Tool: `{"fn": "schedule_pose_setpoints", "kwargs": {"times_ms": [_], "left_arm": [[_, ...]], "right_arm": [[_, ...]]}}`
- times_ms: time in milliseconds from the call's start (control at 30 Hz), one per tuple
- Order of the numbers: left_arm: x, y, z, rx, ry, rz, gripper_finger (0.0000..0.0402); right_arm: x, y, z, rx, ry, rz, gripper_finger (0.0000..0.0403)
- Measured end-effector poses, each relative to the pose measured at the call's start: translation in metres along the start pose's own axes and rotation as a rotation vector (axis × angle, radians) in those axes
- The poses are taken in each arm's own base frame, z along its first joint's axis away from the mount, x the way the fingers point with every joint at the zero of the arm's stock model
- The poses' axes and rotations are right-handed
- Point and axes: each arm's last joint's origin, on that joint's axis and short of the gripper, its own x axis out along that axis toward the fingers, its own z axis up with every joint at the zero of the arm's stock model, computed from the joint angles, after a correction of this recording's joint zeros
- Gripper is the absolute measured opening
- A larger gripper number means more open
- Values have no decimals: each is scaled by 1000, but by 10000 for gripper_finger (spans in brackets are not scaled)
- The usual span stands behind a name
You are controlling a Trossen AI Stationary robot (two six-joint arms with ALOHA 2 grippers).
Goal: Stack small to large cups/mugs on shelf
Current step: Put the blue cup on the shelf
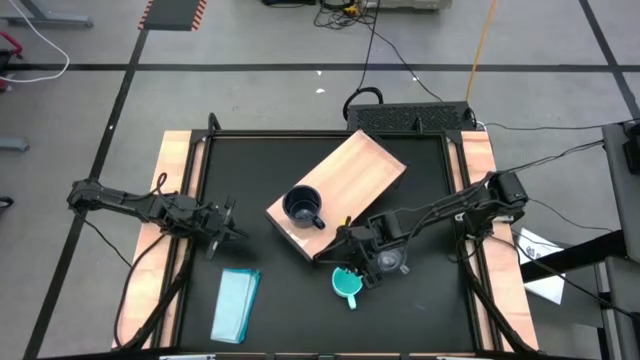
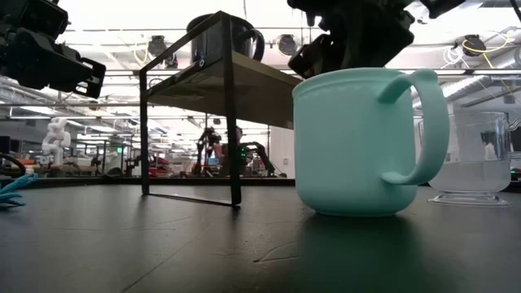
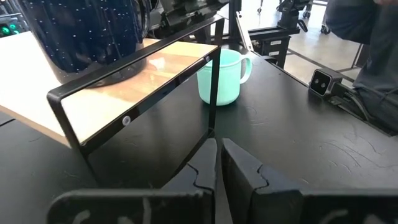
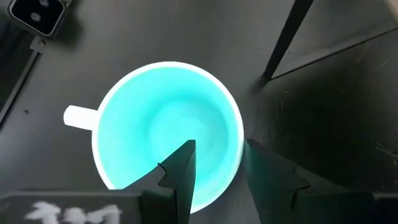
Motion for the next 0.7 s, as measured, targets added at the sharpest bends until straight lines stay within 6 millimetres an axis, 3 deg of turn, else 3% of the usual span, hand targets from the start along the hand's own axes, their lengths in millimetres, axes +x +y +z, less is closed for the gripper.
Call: {"fn": "schedule_pose_setpoints", "kwargs": {"times_ms": [700], "left_arm": [[0, 0, 0, -3, 0, 0, 26]], "right_arm": [[3, -1, 0, -1, 4, 1, 128]]}}
